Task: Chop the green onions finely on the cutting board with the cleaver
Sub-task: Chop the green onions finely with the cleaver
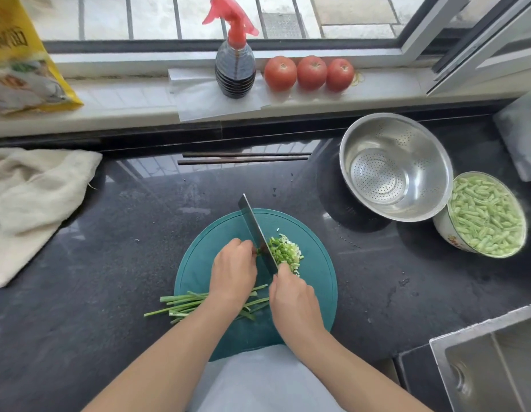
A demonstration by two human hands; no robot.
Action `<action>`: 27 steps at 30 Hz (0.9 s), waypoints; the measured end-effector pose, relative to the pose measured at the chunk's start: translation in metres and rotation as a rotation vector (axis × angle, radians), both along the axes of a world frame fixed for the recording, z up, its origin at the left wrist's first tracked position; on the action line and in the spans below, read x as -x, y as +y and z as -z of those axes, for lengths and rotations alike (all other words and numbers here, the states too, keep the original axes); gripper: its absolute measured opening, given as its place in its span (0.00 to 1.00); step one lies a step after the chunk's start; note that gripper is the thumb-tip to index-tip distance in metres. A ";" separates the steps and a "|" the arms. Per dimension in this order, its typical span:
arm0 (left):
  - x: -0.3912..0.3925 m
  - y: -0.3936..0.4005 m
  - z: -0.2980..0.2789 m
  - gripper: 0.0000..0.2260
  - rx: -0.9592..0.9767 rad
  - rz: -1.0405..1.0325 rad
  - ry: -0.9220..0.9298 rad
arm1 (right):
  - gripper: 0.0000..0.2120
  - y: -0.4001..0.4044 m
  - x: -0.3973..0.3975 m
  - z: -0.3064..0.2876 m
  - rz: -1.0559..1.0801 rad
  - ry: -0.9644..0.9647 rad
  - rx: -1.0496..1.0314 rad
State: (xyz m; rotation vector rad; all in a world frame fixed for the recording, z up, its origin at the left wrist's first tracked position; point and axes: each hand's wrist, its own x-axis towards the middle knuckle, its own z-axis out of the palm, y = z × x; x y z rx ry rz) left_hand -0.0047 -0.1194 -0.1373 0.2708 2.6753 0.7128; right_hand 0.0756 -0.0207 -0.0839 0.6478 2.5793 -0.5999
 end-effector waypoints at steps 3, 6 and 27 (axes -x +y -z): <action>0.000 -0.002 -0.002 0.05 -0.017 -0.009 -0.005 | 0.07 -0.002 0.022 0.004 0.001 0.032 0.002; -0.001 -0.002 -0.004 0.07 -0.007 -0.002 -0.023 | 0.07 -0.001 0.043 0.006 0.004 0.076 0.033; 0.011 -0.002 -0.008 0.04 -0.040 -0.121 -0.112 | 0.06 -0.014 0.029 0.003 0.026 0.044 0.037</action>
